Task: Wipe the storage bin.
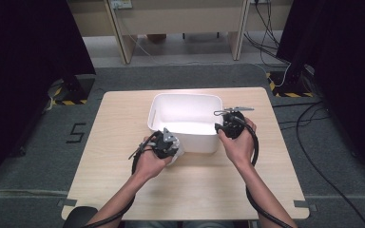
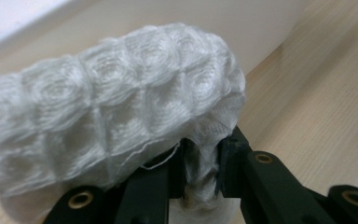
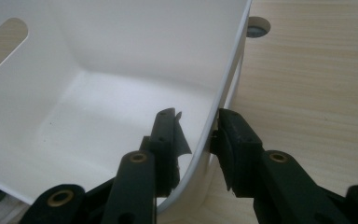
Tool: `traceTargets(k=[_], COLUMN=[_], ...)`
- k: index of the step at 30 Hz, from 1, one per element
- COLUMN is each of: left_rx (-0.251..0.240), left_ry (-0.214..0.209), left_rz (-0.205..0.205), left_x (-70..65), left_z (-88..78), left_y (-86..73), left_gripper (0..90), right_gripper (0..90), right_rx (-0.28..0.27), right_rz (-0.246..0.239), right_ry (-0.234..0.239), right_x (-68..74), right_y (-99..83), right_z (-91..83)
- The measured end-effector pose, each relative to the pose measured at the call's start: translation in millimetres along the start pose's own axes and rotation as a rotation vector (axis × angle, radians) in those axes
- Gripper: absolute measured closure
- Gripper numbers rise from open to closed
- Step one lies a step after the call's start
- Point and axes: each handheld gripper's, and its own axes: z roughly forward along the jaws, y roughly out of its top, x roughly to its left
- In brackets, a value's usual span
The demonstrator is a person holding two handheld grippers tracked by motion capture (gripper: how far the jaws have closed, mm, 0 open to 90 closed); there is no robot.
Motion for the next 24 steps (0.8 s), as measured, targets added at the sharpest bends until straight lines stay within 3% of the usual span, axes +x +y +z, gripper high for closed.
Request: traceTargets(k=[13,24], left_rx=[0.030,0.027], left_ry=[-0.010,-0.013], left_rz=[-0.005,-0.013], left_x=[-0.4,-1.4], left_z=[13.8,16.7], left_y=[-8.0,-8.9], left_gripper=[76.3,76.2], right_gripper=[68.8,68.8], right_rx=[-0.001,-0.001], right_rz=[0.002,0.003], right_ry=[0.003,0.004], right_x=[-0.3,-0.4], right_y=[-0.1,-0.1], right_z=[0.2,0.2])
